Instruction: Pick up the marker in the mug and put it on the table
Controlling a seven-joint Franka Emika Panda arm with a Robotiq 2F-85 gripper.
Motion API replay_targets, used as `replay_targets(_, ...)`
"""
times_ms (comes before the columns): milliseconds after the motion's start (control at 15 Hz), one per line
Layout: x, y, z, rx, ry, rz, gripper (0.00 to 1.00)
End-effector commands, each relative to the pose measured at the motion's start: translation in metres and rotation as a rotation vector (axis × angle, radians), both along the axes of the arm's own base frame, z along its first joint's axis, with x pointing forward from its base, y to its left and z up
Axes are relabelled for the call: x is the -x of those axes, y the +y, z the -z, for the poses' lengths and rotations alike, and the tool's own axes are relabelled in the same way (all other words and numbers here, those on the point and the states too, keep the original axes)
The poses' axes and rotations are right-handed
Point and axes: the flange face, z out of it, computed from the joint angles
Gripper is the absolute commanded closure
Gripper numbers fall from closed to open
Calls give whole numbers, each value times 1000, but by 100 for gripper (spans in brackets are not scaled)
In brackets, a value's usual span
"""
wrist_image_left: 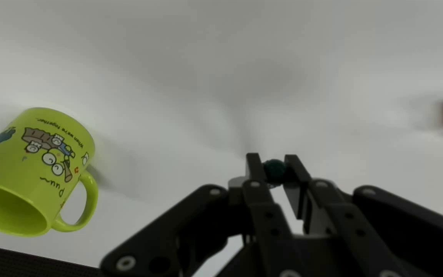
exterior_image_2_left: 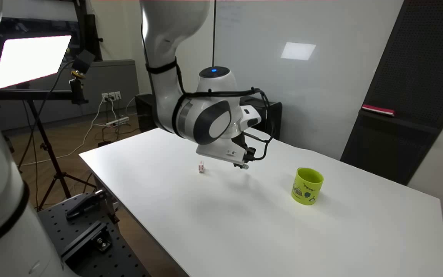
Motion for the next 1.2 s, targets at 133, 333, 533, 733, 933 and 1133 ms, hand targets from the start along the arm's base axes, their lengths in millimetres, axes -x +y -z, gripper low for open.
replay_targets(133, 16, 6, 33, 4, 42, 41, 95)
replay_targets(333, 21, 10, 50, 0, 113, 36, 95)
replay_targets(533, 21, 10, 74, -5, 276, 40, 95)
replay_targets(733, 20, 6, 95, -17, 455, 55, 95)
replay_targets(933, 8, -2, 97, -19, 538, 79, 50)
replay_targets(1133, -1, -10, 98, -23, 594, 95, 29)
